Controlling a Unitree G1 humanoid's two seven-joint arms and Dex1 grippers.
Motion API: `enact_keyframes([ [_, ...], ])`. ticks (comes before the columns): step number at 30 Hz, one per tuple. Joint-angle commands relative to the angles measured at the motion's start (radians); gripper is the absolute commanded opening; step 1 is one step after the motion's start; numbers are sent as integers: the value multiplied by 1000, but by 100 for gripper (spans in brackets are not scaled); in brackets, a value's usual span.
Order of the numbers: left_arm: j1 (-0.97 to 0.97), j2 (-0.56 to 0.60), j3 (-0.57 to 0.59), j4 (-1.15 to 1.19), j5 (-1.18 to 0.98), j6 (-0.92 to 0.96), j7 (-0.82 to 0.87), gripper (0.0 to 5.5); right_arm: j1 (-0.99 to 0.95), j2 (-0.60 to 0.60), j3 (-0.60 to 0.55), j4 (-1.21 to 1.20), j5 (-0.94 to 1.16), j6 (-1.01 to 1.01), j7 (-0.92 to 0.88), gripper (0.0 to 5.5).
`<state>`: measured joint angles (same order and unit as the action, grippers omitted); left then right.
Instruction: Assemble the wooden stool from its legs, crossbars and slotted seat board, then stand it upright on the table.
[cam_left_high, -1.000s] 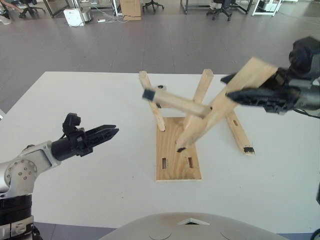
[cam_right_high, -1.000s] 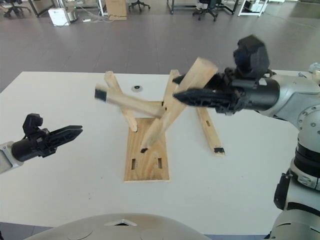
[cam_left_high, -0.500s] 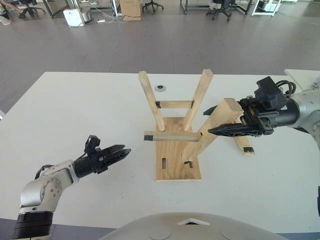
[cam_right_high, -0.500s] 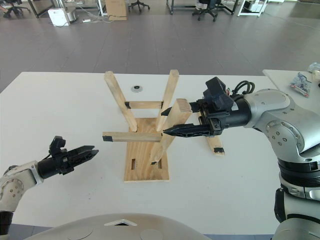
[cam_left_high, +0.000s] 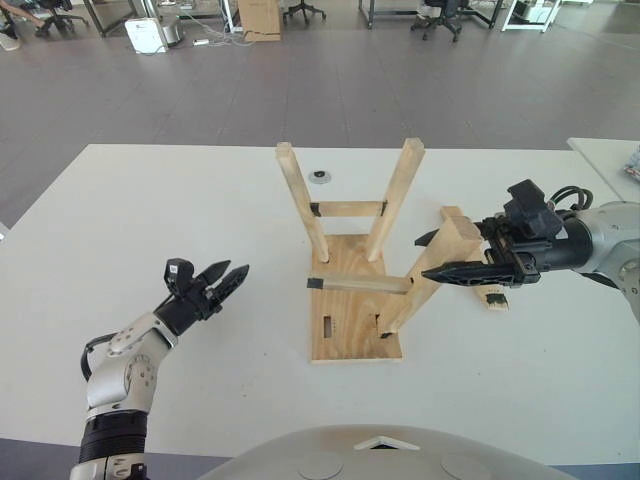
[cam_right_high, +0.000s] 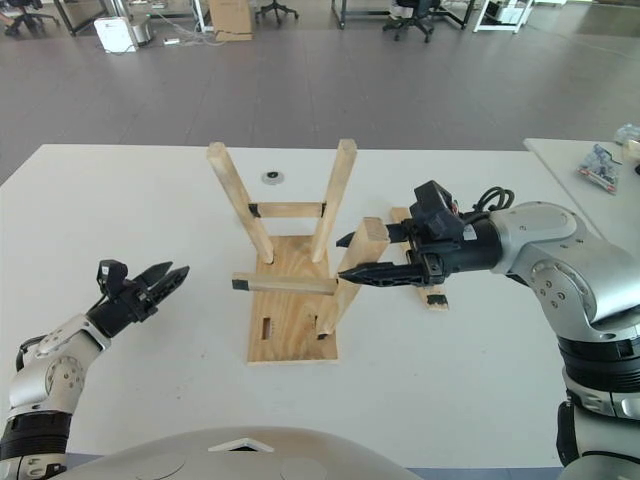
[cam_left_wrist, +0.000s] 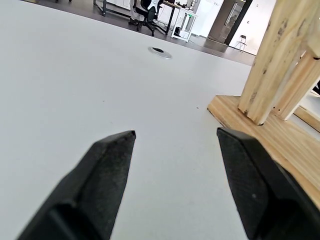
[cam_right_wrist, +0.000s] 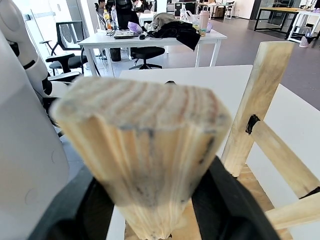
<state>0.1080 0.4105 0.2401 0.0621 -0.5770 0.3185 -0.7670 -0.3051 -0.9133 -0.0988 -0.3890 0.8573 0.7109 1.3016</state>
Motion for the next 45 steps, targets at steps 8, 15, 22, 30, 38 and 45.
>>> enact_keyframes([
  [8, -25, -6, 2, 4, 15, -16, 11, 300, -36, -5, 93, 16, -111, -75, 30, 204],
  [15, -7, -23, 5, -17, 12, -20, 24, 300, 76, -43, 172, -1, -220, -168, 65, 204],
  [22, 14, -45, 0, -40, 6, -38, 29, 300, 187, -63, 235, 48, -298, -267, 47, 204],
  [30, 23, -62, -22, -45, 18, -43, 21, 300, 76, -54, 281, 100, -281, -119, -64, 204],
  [38, 40, -75, -39, -38, 27, -72, 21, 300, 2, -19, 251, 116, -269, -67, -121, 330],
  [45, 95, -87, -33, -36, 27, -92, 31, 300, 7, -23, 200, 287, -465, -85, -308, 360],
])
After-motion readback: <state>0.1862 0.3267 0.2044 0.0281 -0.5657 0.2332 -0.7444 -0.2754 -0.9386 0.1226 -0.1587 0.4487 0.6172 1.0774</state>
